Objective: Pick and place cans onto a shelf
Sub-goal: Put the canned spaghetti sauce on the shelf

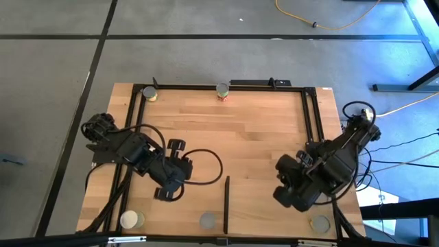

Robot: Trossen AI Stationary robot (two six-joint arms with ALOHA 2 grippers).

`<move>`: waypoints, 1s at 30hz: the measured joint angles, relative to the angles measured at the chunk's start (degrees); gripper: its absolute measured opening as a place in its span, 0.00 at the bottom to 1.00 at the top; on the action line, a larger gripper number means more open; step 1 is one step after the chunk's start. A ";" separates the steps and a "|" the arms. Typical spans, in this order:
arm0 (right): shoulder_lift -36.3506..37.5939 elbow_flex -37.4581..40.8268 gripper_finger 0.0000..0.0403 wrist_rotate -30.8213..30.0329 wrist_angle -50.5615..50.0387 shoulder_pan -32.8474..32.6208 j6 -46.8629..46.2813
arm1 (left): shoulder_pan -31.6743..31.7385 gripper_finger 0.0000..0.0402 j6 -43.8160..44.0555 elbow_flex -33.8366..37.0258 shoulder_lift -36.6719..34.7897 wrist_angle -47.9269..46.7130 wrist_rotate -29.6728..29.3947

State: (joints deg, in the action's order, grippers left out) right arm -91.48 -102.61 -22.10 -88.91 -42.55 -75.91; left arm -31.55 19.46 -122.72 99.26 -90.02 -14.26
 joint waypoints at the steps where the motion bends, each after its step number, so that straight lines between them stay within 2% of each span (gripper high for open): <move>1: 0.18 0.00 0.01 -0.25 -0.31 0.40 0.06 | -0.04 0.00 -0.84 0.00 0.00 0.00 -1.15; 8: 0.88 0.00 0.01 -0.37 -1.19 3.74 6.04 | 0.56 0.00 -2.43 0.00 0.00 0.02 -12.42; 11: 0.93 0.00 0.01 -0.35 -1.16 5.35 8.70 | 2.65 0.01 1.31 0.00 0.00 0.04 -16.43; 15: 1.00 0.00 0.01 -0.32 -1.13 7.39 11.87 | 6.45 0.06 3.66 0.00 0.00 -0.02 -14.57; 19: 1.00 0.00 0.01 -0.32 -1.10 9.06 14.76 | 9.73 0.11 4.56 0.00 0.00 0.00 -8.97; 22: 1.00 0.00 0.01 -0.31 -1.09 10.04 16.02 | 12.26 0.14 8.33 0.00 0.00 0.00 -8.52; 25: 1.00 0.00 0.01 -0.31 -1.08 10.83 16.97 | 15.35 0.14 12.21 0.03 -0.29 0.02 -7.18; 30: 1.03 -0.02 0.01 -0.34 -1.08 12.14 19.70 | 20.10 0.14 10.58 0.63 -2.91 0.20 -5.13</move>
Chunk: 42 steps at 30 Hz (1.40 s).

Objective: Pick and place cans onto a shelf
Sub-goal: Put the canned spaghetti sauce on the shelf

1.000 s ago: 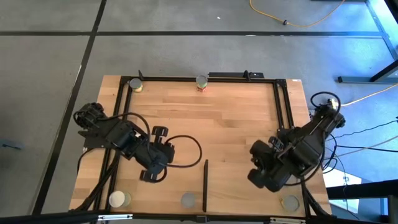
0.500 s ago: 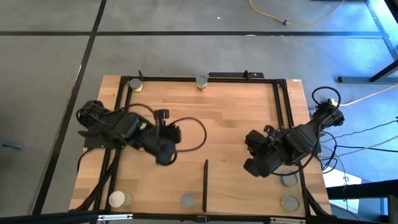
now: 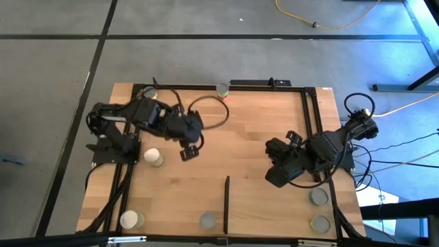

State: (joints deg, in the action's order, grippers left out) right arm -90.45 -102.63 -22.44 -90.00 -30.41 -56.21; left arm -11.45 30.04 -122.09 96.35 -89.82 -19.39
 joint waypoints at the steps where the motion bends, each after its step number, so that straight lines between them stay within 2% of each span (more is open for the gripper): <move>1: 0.07 0.00 0.01 -0.01 0.00 0.28 0.28 | 0.92 0.14 -0.55 0.55 -0.62 -0.14 -0.60; 6: 1.09 -0.07 0.01 -1.84 0.02 2.10 0.87 | 6.95 0.14 -0.31 6.11 -4.50 -0.24 -2.40; 9: 1.58 -0.07 0.01 -1.78 0.00 3.43 2.74 | 9.36 0.14 -1.85 9.95 -5.98 -0.22 2.82; 13: 2.69 -0.07 0.01 -0.55 0.00 5.34 7.36 | 9.67 0.13 -5.32 14.36 -6.54 -0.22 8.83; 19: 3.91 -0.07 0.01 -2.35 0.00 9.06 11.47 | 9.26 0.13 -6.14 19.50 -6.83 0.93 7.09; 25: 6.27 -0.07 0.01 -3.48 0.00 12.58 15.49 | 12.22 0.13 -7.68 20.46 -6.77 8.72 6.62; 34: 11.22 -0.07 0.01 -5.54 -0.03 16.01 20.04 | 21.74 0.13 -15.06 20.46 -6.40 23.60 7.25; 42: 14.54 -0.04 0.01 -5.62 -0.02 18.23 26.66 | 29.69 0.13 -32.69 20.47 -6.36 36.59 8.93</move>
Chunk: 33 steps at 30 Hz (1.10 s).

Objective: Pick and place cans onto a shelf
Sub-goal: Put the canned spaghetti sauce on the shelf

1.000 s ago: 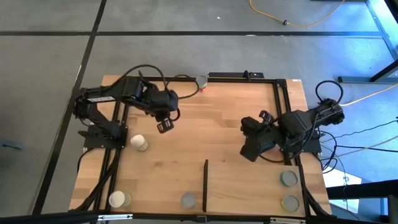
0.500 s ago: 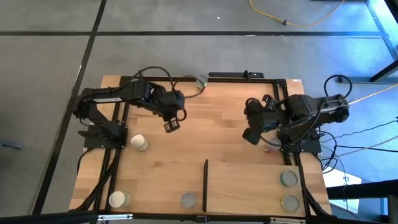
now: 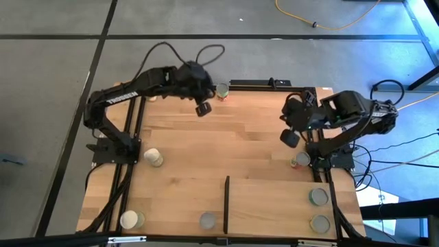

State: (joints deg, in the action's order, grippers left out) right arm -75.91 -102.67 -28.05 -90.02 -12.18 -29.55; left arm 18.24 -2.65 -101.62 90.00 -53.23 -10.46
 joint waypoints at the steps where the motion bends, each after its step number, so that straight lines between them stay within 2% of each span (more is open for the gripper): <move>1: 0.34 0.01 0.01 -0.04 0.00 0.24 0.58 | 0.93 0.13 -1.67 -0.01 0.00 0.68 0.55; 10: 2.54 0.02 0.01 -2.12 -0.02 1.22 0.21 | 7.66 0.13 -19.66 0.02 5.59 1.29 10.02; 17: 2.46 0.02 0.03 -8.29 0.01 1.64 -6.34 | 12.64 0.13 -35.28 -0.01 11.37 1.33 10.04; 21: 2.46 0.02 0.01 -8.50 0.00 2.78 -9.09 | 15.79 0.13 -43.16 0.02 14.28 1.24 11.05; 27: 2.18 0.02 0.01 -8.77 0.02 4.49 -9.15 | 19.89 0.13 -50.98 0.02 17.54 1.41 21.31; 33: 2.20 0.04 0.02 -8.48 0.00 5.94 -9.13 | 20.85 0.13 -56.93 0.02 19.82 1.81 22.04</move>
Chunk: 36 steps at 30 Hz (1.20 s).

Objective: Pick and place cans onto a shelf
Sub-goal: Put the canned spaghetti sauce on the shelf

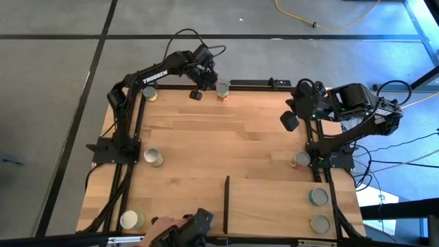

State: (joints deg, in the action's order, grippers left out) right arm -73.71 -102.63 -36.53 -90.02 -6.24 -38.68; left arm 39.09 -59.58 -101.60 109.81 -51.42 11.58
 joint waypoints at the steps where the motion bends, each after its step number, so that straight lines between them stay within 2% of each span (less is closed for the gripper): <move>1: 0.00 0.00 0.02 0.02 0.00 0.25 0.01 | -0.09 0.13 -1.35 0.00 0.40 0.04 0.11; 7: 0.00 0.00 0.02 0.10 0.00 1.81 -0.15 | -1.44 0.13 -9.68 0.00 3.99 1.11 -0.01; 15: 0.00 0.00 0.02 0.15 0.00 2.80 -1.75 | -1.55 0.13 -12.58 0.00 5.43 9.18 -1.45; 22: 0.00 0.00 0.02 0.15 0.00 2.76 -1.79 | 0.31 0.13 -14.23 0.00 5.76 7.56 -1.45; 36: 0.00 0.00 0.02 0.13 0.00 2.76 -1.94 | 2.64 0.13 -21.17 0.00 7.54 8.30 3.66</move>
State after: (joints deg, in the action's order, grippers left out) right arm -73.71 -102.63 -36.40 -90.02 -3.49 -40.61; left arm 41.73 -80.75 -101.60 117.35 -43.11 15.24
